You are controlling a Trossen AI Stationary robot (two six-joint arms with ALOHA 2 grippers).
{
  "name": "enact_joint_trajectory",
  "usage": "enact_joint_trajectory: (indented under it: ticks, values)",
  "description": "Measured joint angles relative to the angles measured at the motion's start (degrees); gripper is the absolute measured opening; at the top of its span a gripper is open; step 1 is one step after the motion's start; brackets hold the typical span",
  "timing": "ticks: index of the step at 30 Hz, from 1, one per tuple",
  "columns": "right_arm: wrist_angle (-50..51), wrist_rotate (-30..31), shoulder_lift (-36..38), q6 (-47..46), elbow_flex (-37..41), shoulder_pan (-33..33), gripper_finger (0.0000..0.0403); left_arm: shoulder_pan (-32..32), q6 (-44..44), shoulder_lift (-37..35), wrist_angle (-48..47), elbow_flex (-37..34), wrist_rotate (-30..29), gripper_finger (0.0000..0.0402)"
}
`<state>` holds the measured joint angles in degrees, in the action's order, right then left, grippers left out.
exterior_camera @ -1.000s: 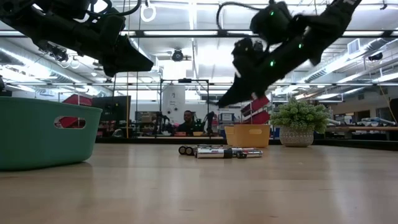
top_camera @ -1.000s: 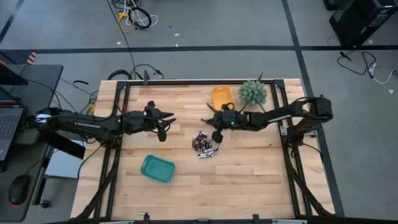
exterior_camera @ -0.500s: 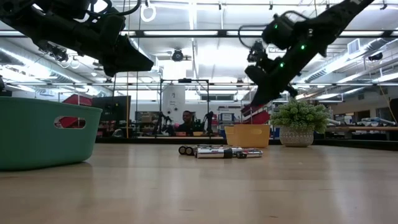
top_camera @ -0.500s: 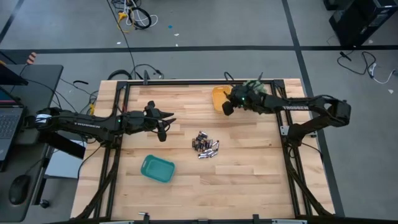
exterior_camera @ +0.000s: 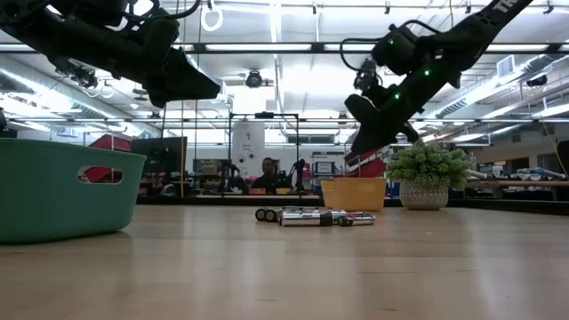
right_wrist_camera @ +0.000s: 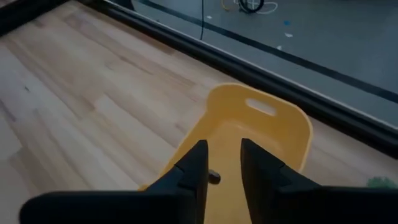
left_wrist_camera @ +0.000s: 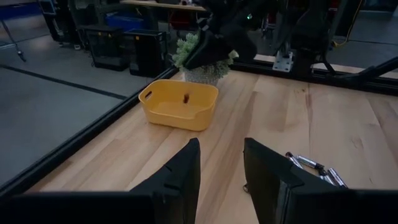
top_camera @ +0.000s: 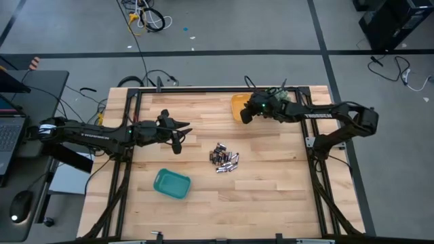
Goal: Sort batteries
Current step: Put the black battery into the yellow bin
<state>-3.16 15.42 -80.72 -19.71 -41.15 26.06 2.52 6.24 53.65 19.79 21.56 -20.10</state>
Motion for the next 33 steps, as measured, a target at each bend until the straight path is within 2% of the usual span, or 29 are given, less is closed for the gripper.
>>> enact_joint_trajectory:
  ticks: [9,22,28,33]
  values:
    - [-2.4,-3.5,2.2,13.4,0.0,-8.9,0.0082,0.0,0.0,0.0,0.1,0.0,0.0,0.0119]
    - [-1.2,-3.7,-1.0,21.3,0.0,-23.8,0.0086,0.0,0.0,0.0,0.1,0.0,0.0,0.0119]
    - [-6.3,-3.7,-5.5,21.3,0.0,-27.0,0.0087,0.0,0.0,0.0,0.0,-0.2,0.0,0.0119]
    - [-15.9,-2.8,-12.2,20.9,0.0,-28.1,0.0094,0.0,0.0,0.4,0.0,-0.2,0.0,0.0119]
